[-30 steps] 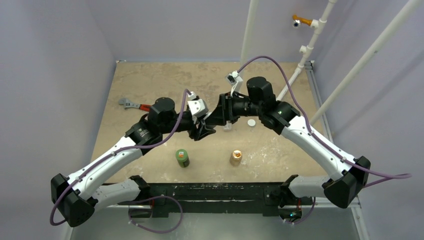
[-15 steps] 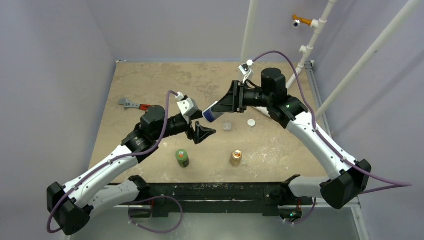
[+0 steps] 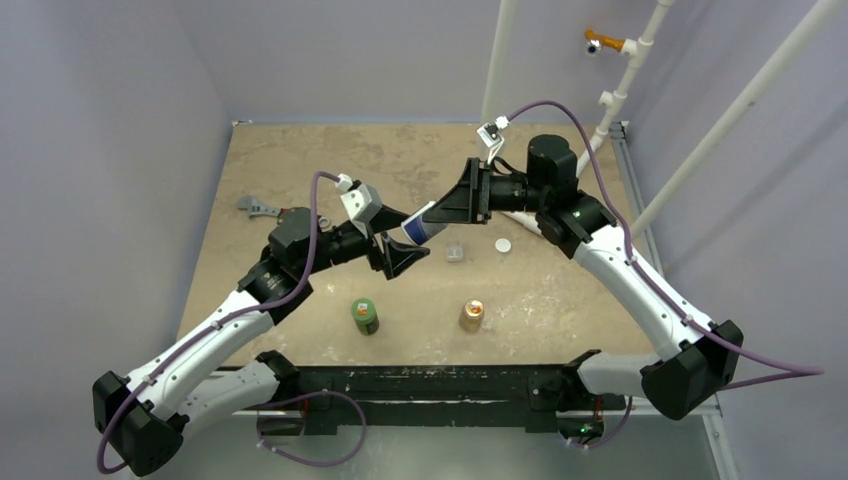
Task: Sort the pills into containers
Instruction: Pour the pill into the pill container.
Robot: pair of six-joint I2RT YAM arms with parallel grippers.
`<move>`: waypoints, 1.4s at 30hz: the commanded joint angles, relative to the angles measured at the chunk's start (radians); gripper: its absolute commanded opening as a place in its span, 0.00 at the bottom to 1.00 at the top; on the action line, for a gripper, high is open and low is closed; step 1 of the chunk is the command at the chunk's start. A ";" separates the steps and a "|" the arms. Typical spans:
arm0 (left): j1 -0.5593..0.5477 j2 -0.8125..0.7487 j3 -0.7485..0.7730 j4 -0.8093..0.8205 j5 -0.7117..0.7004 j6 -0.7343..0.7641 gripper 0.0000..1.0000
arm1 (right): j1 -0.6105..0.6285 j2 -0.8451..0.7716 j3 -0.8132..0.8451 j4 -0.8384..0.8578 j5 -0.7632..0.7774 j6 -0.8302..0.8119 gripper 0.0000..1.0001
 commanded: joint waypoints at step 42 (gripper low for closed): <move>0.036 0.091 0.068 0.191 0.157 -0.172 0.07 | -0.005 -0.016 -0.047 0.075 0.000 0.037 0.00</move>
